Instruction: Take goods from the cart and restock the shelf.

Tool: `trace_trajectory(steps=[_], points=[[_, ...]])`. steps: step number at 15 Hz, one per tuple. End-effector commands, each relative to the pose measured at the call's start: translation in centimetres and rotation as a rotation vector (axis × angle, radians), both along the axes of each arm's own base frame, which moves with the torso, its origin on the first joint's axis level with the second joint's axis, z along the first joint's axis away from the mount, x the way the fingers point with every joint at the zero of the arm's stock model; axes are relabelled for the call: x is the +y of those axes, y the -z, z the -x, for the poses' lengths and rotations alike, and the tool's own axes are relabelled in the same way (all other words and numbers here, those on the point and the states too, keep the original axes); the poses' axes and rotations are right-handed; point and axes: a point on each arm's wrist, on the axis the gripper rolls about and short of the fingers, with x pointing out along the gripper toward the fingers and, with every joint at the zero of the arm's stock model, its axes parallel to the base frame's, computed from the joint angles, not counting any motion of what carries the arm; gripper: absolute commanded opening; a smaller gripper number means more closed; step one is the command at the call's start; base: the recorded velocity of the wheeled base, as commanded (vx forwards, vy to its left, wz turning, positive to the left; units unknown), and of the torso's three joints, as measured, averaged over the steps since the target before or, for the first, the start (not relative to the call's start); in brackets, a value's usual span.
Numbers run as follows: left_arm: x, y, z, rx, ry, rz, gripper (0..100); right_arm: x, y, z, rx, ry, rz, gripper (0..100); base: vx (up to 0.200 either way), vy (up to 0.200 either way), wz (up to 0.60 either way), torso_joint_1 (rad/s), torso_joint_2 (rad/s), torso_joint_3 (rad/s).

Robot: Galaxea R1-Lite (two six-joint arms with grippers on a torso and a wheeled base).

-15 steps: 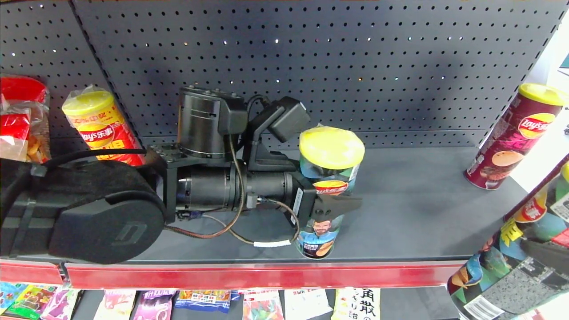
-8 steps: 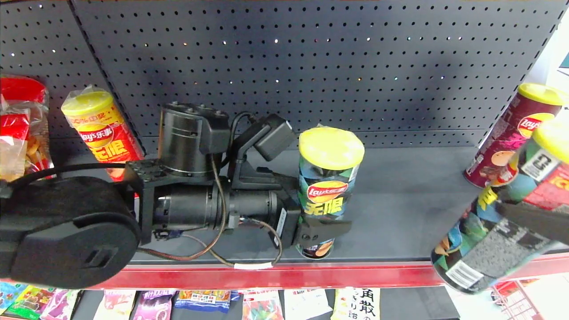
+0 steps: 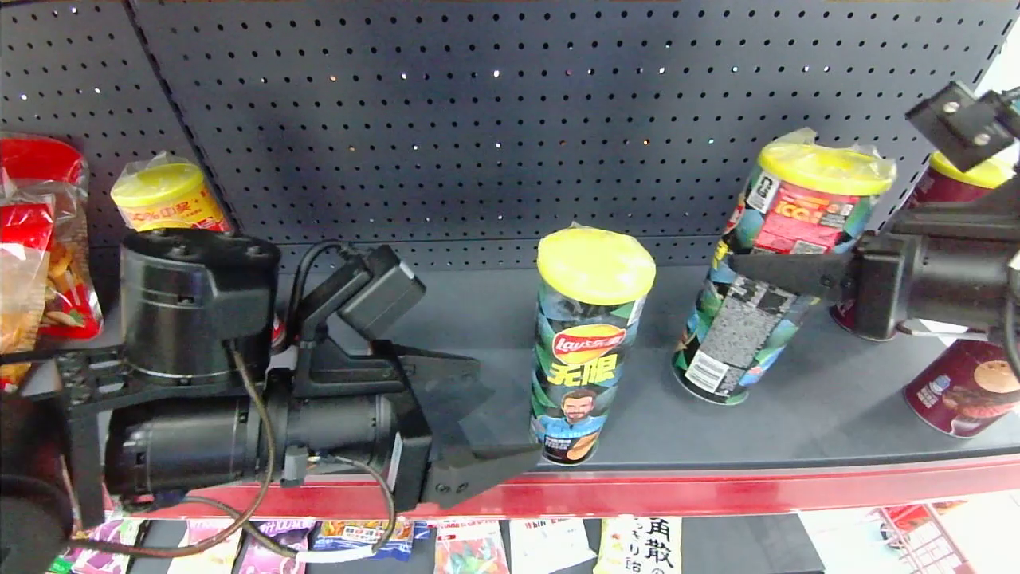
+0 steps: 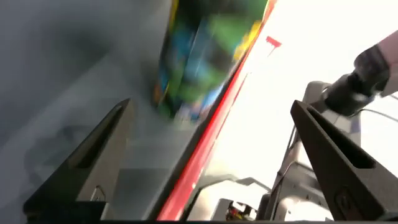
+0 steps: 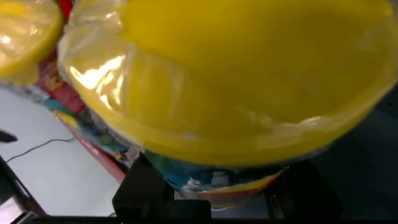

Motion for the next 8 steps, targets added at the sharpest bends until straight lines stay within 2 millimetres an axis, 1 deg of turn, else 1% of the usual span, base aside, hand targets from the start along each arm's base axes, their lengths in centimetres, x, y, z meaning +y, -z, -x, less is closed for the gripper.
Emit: trace_trajectory(steps=[1, 4, 5, 6, 8], points=[[1.7, -0.1, 1.1, -0.015, -0.034, 0.005, 100, 1.9, 1.2, -3.6, 0.022, -0.016, 0.009, 0, 0.000, 0.000, 0.00, 0.000, 0.00, 0.000], [3.1, -0.2, 1.1, -0.041, -0.074, -0.004, 100, 4.2, 1.1, -6.5, 0.001, -0.053, -0.002, 0, 0.000, 0.000, 0.00, 0.000, 0.00, 0.000], [3.2, -0.3, 1.1, -0.045, -0.079, -0.001, 100, 4.4, 1.1, -6.8, 0.002, -0.060, -0.002, 0, 0.000, 0.000, 0.00, 0.000, 0.00, 0.000], [3.9, -0.4, 0.8, -0.052, -0.109, 0.002, 100, 5.8, 1.0, -7.3, -0.003, -0.097, -0.006, 0, 0.000, 0.000, 0.00, 0.000, 0.00, 0.000], [4.8, -0.6, 0.4, -0.062, -0.150, 0.004, 100, 7.2, 1.3, -7.9, 0.001, -0.126, -0.002, 0, 0.000, 0.000, 0.00, 0.000, 0.00, 0.000]])
